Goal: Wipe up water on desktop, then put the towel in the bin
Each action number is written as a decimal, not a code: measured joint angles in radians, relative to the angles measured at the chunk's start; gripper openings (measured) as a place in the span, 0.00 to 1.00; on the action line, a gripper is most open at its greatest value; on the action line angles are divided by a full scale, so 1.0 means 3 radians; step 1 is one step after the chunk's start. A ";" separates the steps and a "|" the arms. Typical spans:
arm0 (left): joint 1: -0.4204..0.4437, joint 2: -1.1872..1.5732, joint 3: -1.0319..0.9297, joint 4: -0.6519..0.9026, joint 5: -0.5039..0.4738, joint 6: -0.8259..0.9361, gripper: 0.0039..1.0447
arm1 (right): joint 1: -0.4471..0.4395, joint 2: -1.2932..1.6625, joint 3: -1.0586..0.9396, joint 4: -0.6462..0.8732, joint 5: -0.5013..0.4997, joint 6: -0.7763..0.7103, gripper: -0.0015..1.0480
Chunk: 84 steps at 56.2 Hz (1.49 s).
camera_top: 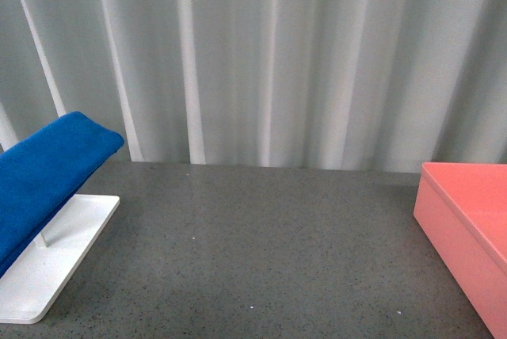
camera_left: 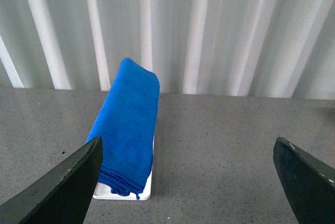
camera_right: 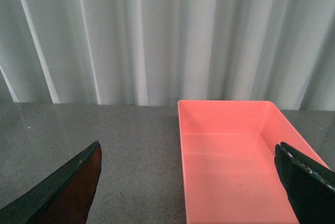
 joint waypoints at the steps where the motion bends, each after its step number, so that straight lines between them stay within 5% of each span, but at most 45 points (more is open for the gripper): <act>1: 0.0000 0.0000 0.0000 0.0000 0.0000 0.0000 0.94 | 0.0000 0.0000 0.0000 0.0000 0.0000 0.0000 0.93; 9: 0.0093 0.0866 0.0538 -0.1255 0.0874 -0.0479 0.94 | 0.0000 0.0000 0.0000 0.0000 -0.0013 0.0000 0.93; 17: -0.0167 0.1905 0.0959 -0.0596 0.0760 -0.0674 0.94 | 0.0001 0.0000 0.0000 0.0000 -0.0001 0.0000 0.93; 26: -0.0127 0.3367 0.1926 0.0067 0.0769 -0.0493 0.94 | 0.0001 0.0000 0.0000 0.0000 -0.0001 0.0000 0.93; 53: -0.0020 0.6615 0.5455 -0.1417 0.0337 0.0062 0.94 | 0.0001 0.0000 0.0000 0.0000 -0.0001 0.0000 0.93; 84: 0.0100 0.7307 0.5934 -0.1144 -0.0277 0.0216 0.94 | 0.0001 0.0000 0.0000 0.0000 -0.0001 0.0000 0.93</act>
